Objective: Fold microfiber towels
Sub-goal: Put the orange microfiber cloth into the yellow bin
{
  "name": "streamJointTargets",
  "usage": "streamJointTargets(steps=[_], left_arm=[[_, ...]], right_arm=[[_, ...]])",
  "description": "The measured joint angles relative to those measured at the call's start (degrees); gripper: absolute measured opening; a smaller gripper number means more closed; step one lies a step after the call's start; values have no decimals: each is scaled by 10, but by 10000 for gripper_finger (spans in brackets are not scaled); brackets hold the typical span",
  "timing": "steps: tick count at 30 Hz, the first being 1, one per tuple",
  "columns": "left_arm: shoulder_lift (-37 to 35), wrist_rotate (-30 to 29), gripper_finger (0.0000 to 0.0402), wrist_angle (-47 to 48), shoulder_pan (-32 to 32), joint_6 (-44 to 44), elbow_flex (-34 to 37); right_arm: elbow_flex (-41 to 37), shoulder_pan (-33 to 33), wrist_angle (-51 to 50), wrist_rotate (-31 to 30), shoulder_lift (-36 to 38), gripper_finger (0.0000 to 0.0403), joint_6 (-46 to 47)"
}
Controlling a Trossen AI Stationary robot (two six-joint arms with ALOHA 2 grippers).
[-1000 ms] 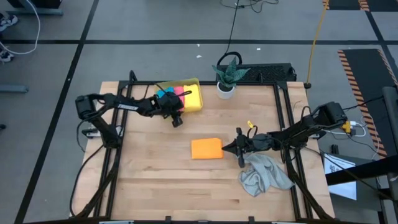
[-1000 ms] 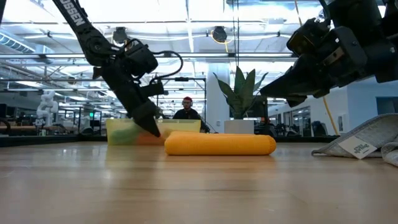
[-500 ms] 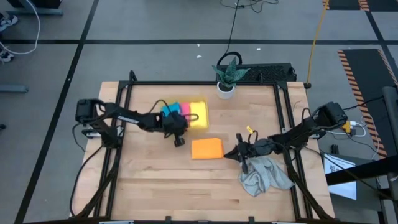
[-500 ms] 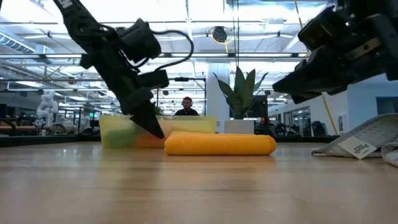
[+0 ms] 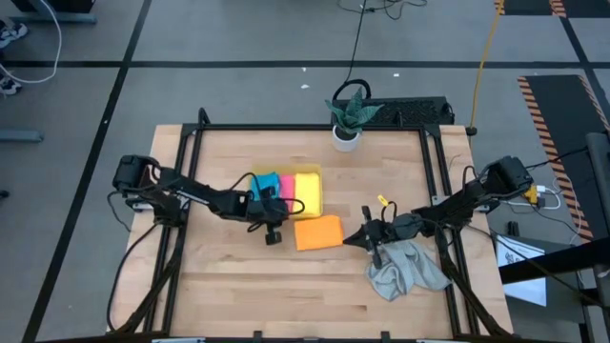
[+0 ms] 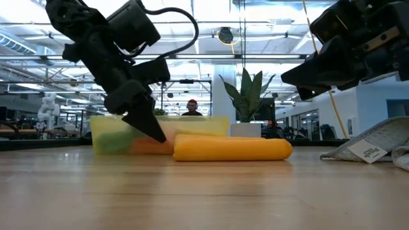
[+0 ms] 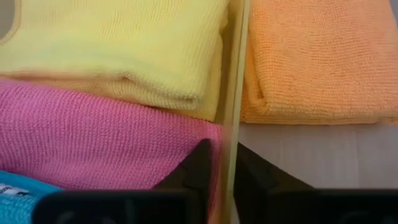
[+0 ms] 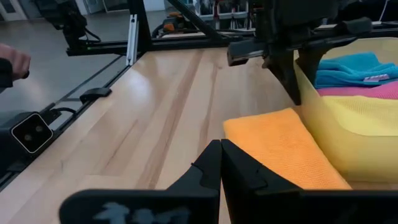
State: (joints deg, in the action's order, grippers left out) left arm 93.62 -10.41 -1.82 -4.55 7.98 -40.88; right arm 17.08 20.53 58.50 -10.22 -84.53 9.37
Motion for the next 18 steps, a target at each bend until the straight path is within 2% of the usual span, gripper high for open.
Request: streamJointTargets(steps=[6, 11, 14, 18], left_arm=[[-11, 10, 147, 11, 0, -21, 0], [-52, 28, 213, 43, -12, 8, 0], [-80, 23, 223, 61, -36, 25, 0], [-94, -14, 206, 37, -88, 37, 0]], right_arm=[[0, 0, 0, 0, 0, 0, -3], [0, 0, 3, 0, 0, 0, -17], [0, 3, 10, 0, 0, 0, -36], [1, 12, 25, 32, 0, 0, -64]])
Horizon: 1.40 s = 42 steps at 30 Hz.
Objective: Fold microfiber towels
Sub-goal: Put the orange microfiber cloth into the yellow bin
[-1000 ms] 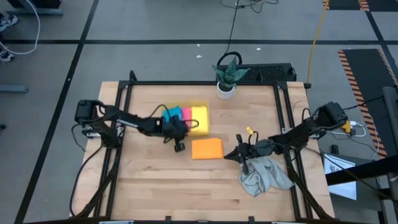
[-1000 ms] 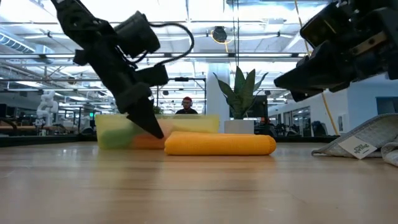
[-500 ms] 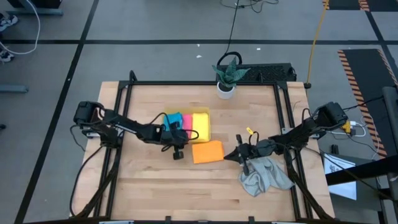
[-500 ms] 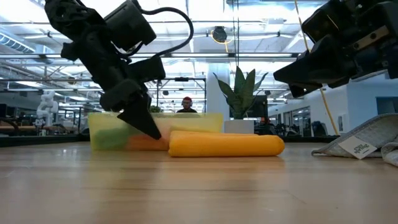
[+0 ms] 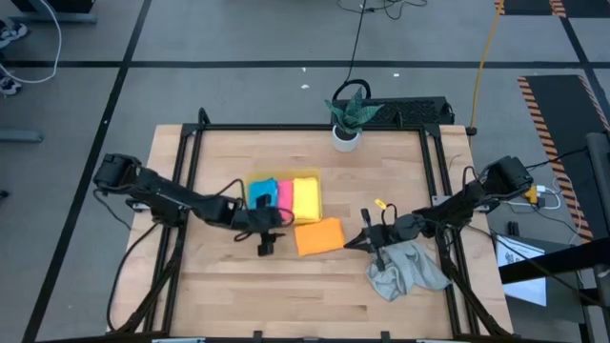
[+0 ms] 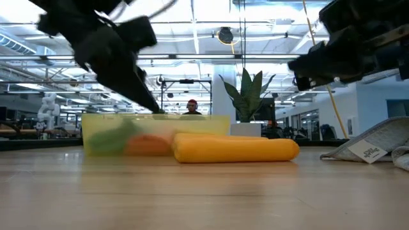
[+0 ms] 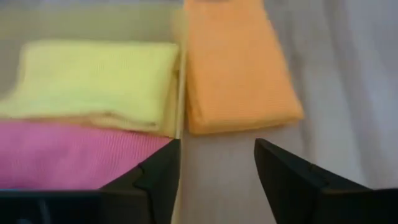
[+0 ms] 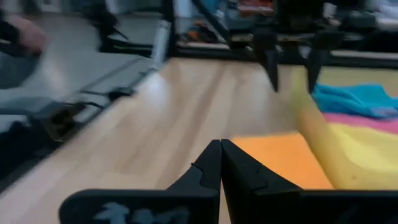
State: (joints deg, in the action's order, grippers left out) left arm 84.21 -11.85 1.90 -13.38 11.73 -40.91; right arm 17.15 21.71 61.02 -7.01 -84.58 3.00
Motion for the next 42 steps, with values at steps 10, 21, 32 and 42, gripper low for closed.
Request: streamJointTargets(steps=[10, 21, 32, 42], left_arm=[[-2, -168, 125, -146, -144, -51, 0], [152, -242, 86, -285, -188, -175, -69], [307, -212, 108, -162, -169, -264, -270], [324, -152, 127, 32, -100, -63, -303]], right_arm=[[13, 24, 3, 12, 0, 1, -56], [33, 27, -13, 7, -15, 43, -82], [33, 27, -43, -6, -16, 70, -67], [33, 18, -137, -223, -16, 54, 97]])
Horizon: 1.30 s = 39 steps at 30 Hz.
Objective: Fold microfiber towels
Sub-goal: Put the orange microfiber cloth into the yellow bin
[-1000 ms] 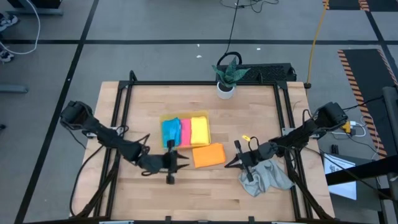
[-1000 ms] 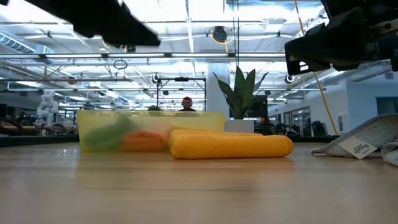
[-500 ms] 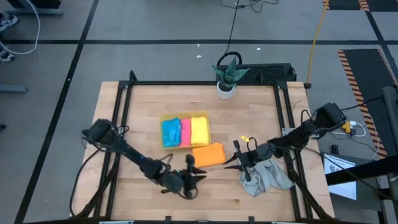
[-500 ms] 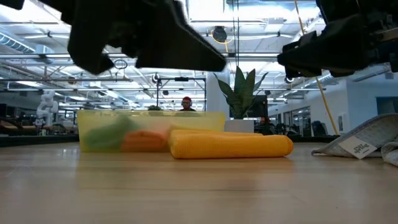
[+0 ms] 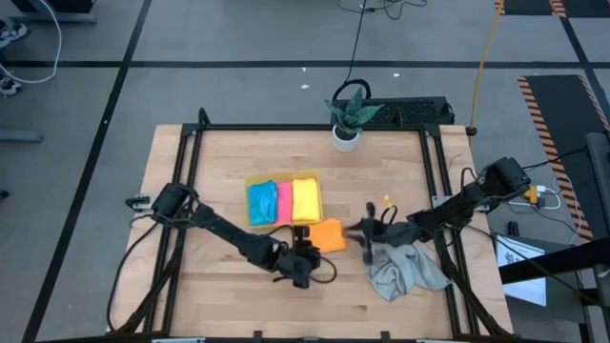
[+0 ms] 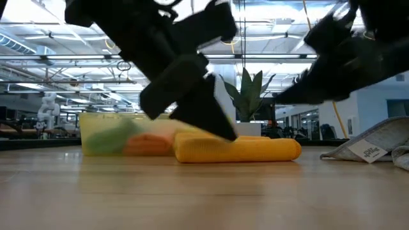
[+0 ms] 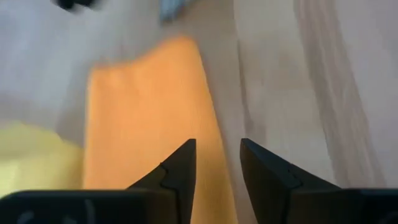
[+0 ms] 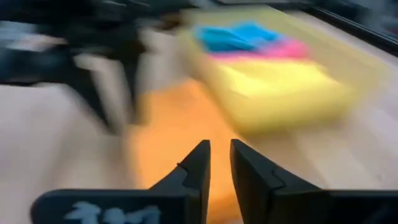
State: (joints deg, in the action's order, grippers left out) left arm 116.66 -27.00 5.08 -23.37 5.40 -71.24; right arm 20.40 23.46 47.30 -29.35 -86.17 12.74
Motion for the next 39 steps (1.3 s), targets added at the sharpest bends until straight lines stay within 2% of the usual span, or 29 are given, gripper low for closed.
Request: streamJointTargets(steps=[3, 6, 10, 17, 23, 27, 31, 35, 39], left_arm=[[0, 29, 119, 48, 7, 40, 0], [0, 30, 110, 82, 6, 58, 0], [0, 30, 102, 111, 0, 67, 0], [-7, 15, 102, 179, -27, 97, 0], [-36, -1, 102, 252, -71, 148, 0], [-50, -21, 102, 299, -94, 173, 0], [-54, -62, 101, 319, -111, 194, 0], [-54, -121, 101, 290, -109, 212, 0], [-54, -112, 101, 199, -64, 212, 0]], right_arm=[[0, -22, -46, -43, 0, 34, 56], [0, -49, -69, -9, 0, 9, 85], [21, -58, -126, 14, -15, 4, 105], [113, -40, -156, 91, -137, 1, 106], [204, -11, -191, 112, -211, 1, 96], [228, 17, -182, 160, -216, 1, 39], [241, 39, -182, 221, -211, 1, -79], [241, 50, -188, 210, -200, 5, -223], [241, 50, -196, 172, -185, 35, -334]])
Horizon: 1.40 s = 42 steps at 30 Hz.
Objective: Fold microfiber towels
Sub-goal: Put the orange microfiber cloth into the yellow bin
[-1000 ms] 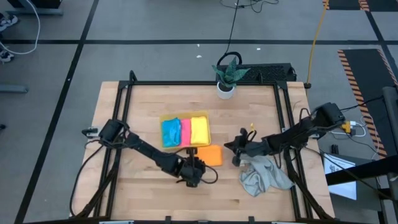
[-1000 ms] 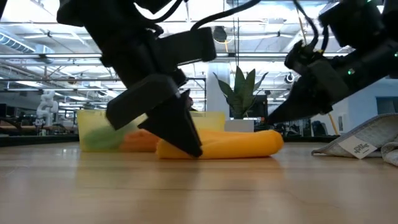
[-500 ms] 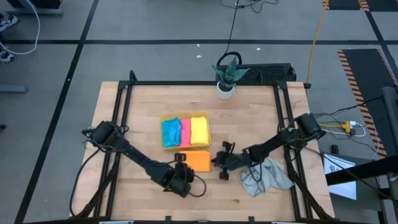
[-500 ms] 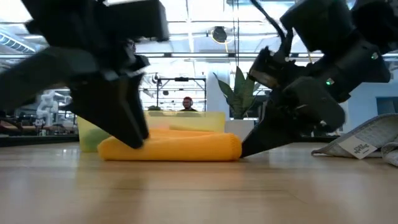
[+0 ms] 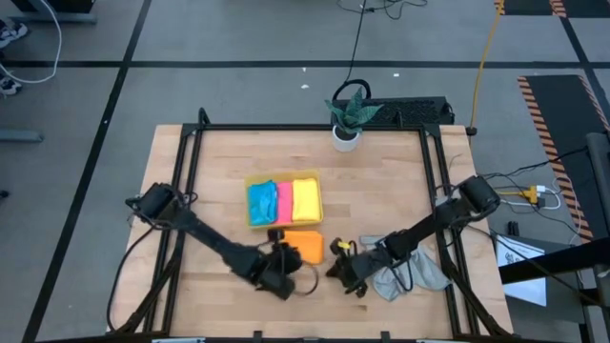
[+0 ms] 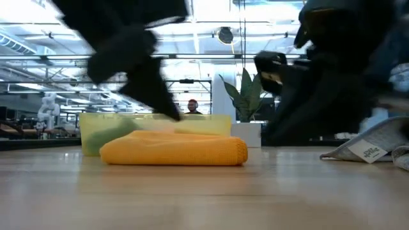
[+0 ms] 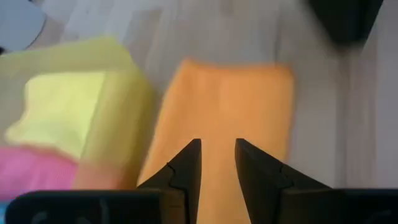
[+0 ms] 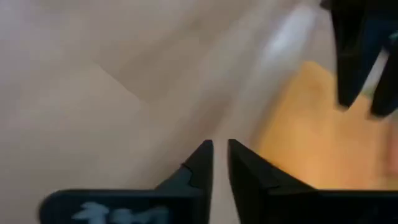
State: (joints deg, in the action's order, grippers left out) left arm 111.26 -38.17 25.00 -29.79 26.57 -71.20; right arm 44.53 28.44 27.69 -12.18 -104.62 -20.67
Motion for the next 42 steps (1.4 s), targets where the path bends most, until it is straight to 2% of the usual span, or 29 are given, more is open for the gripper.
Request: streamJointTargets(steps=[3, 6, 11, 14, 18, 24, 30, 37, 42], left_arm=[[2, 53, 101, -42, 41, -25, 0], [10, 89, 101, -40, 79, -21, 0], [21, 144, 101, -90, 113, -45, 27], [20, 164, 101, -138, 117, -53, 51], [19, 157, 101, -153, 113, -59, 62], [19, 151, 101, -159, 107, -65, 63], [2, 141, 101, -149, 101, -72, 64], [-69, 89, 101, -106, 66, -81, 63], [-89, 94, 101, -103, 28, -158, 63]], right_arm=[[0, -13, -9, -34, 1, 76, -76], [0, -28, -27, -56, 1, 124, -127], [0, -46, -44, -59, -1, 187, -186], [1, -48, -31, -64, -6, 209, -237], [2, -48, 0, -69, -18, 216, -300], [2, -50, 26, -71, -42, 203, -360], [1, -62, 18, -53, -47, 171, -354], [1, -74, 9, -35, -48, 96, -327], [0, -75, 9, -28, -48, 32, -297]])
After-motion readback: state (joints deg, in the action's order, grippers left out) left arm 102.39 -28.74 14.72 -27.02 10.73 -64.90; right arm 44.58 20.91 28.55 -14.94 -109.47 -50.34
